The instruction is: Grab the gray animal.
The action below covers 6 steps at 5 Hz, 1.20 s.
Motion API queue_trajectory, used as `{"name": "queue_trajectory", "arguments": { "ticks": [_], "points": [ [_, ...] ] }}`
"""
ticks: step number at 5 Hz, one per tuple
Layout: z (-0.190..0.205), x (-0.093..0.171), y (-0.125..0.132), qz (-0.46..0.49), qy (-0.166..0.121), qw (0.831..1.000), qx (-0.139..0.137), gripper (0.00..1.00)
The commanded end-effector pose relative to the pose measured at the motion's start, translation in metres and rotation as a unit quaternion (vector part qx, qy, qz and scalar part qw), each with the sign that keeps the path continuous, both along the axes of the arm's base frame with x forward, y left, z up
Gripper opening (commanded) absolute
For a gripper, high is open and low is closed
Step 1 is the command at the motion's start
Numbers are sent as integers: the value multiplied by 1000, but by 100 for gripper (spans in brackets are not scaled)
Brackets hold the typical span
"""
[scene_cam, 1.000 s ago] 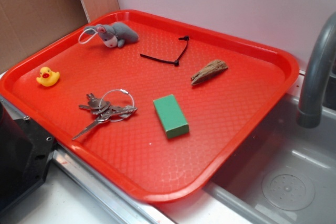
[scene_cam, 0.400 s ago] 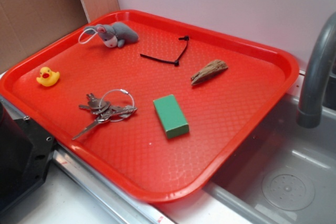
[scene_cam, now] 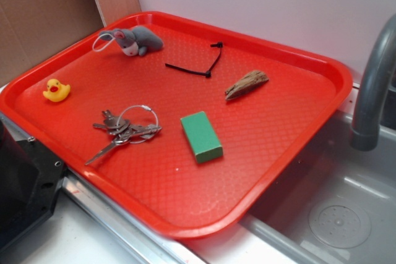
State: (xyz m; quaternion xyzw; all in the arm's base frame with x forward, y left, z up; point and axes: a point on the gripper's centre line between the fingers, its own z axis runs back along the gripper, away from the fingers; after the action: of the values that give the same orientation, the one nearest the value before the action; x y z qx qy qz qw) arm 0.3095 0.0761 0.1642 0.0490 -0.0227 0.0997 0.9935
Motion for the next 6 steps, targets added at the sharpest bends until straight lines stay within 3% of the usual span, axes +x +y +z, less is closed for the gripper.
{"name": "queue_trajectory", "arguments": {
  "ticks": [1, 2, 3, 4, 5, 6],
  "points": [
    [-80, -6, 35, -5, 52, 997, 51, 100],
    [-97, -33, 26, -18, 67, 997, 40, 100],
    [-110, -40, 23, -12, 78, 997, 22, 100],
    [-129, -37, 24, -1, 100, 995, 25, 99],
    [-143, -37, 29, 0, 117, 992, 37, 0],
    [-133, -35, 28, 6, 115, 992, 45, 0]
  ]
}}
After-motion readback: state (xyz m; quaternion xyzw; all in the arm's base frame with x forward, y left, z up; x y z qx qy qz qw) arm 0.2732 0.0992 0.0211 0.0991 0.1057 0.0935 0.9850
